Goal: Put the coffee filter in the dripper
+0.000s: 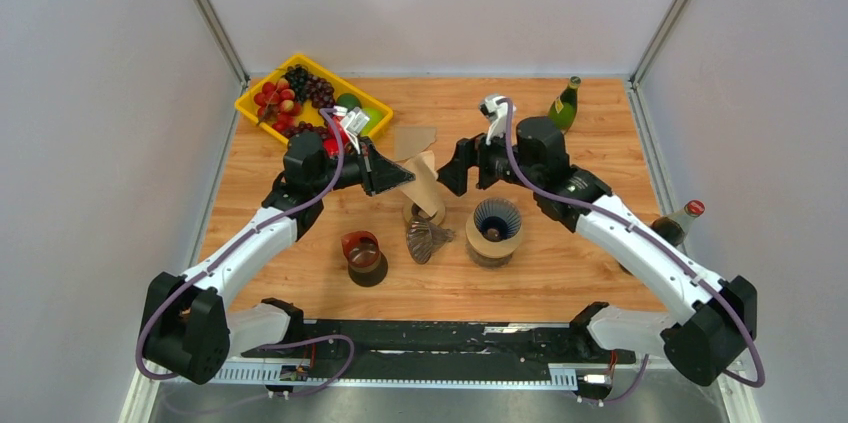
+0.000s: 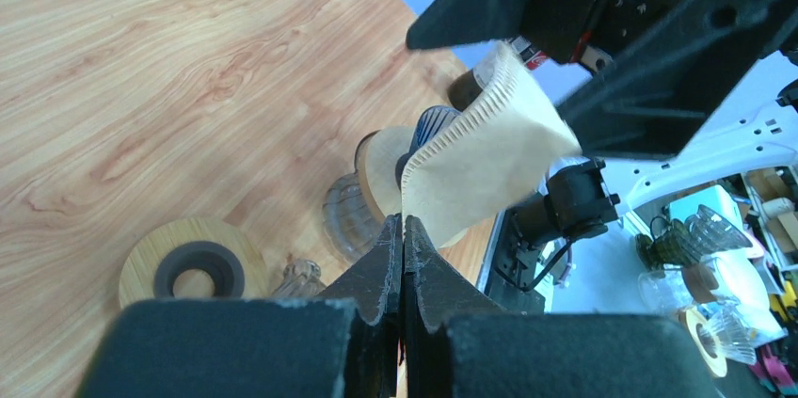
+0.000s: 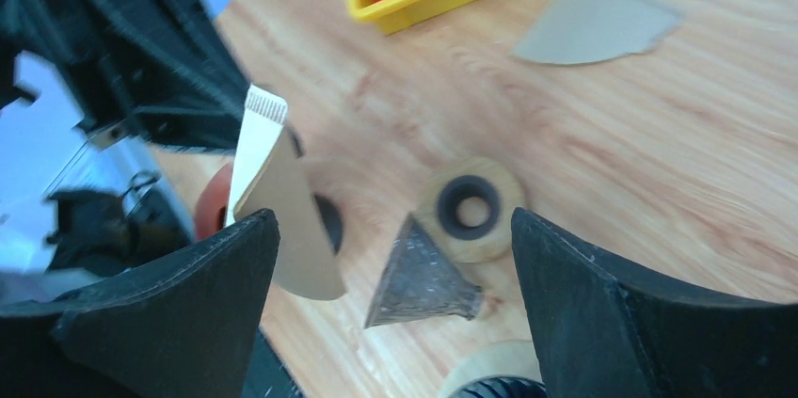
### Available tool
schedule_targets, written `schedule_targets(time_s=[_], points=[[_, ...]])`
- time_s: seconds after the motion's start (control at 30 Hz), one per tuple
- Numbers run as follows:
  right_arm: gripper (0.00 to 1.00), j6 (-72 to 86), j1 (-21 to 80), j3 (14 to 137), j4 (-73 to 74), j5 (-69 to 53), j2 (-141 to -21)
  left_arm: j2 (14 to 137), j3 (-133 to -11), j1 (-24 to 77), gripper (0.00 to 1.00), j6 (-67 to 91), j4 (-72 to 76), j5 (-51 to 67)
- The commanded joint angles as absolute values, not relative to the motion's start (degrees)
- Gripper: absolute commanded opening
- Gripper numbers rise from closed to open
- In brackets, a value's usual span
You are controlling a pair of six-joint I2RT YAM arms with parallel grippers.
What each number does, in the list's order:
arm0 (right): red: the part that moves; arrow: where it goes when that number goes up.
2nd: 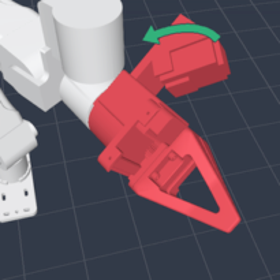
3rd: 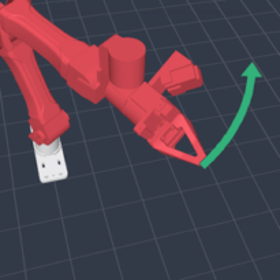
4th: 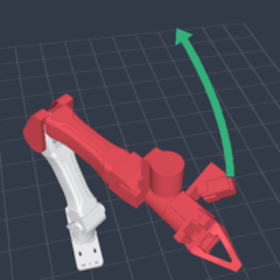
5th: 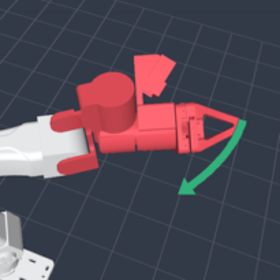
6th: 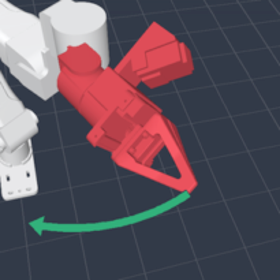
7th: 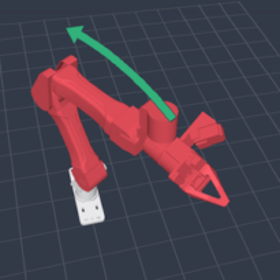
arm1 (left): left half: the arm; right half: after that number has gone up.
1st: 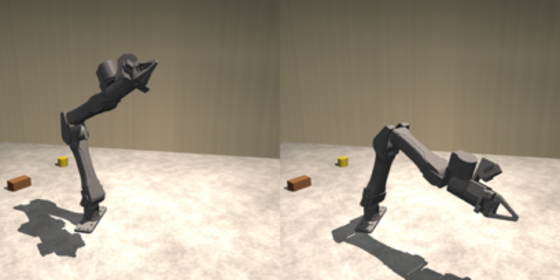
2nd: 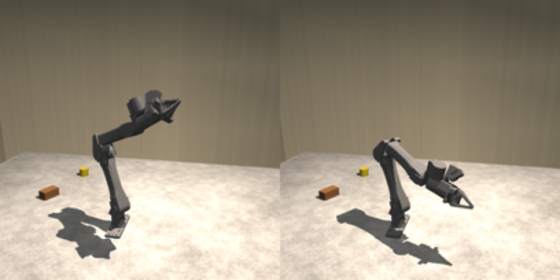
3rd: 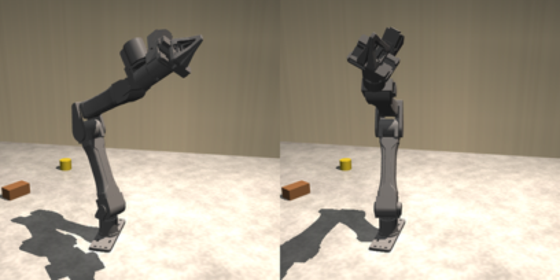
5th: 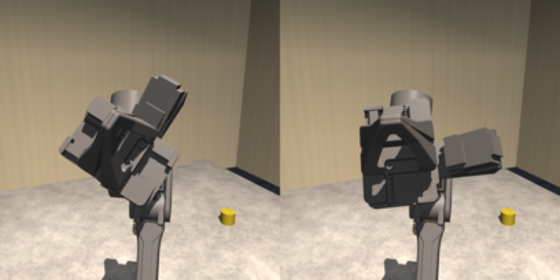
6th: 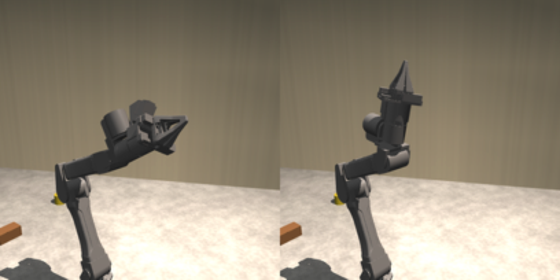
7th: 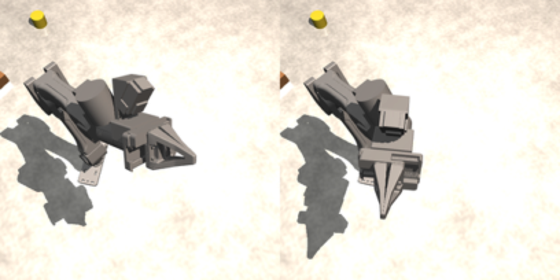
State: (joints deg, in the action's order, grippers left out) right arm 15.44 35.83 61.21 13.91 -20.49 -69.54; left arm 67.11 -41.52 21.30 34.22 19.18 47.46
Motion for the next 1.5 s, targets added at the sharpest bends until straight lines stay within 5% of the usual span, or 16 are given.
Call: schedule_targets(time_s=[0.0, 0.2, 0.5, 1.47], points=[[0.96, 18.0, 35.8, 60.0, 15.3, 2.1, -63.8, 66.9, -42.9, 21.3, 0.0, 34.2, 20.4, 47.2], [0.97, 18.3, 35.8, 58.7, 18.7, 7.7, -62.3, 67.0, -43.4, 21.3, 0.0, 34.0, 19.8, 46.9], [0.97, 17.0, 35.8, 58.9, 19.1, -3.3, -64.9, 67.2, -43.3, 21.3, 0.0, 34.3, 20.3, 47.4], [0.97, 18.3, 35.8, 61.0, 19.3, -10.6, -68.8, 67.0, -43.2, 21.3, 0.0, 34.6, 20.4, 47.5]])
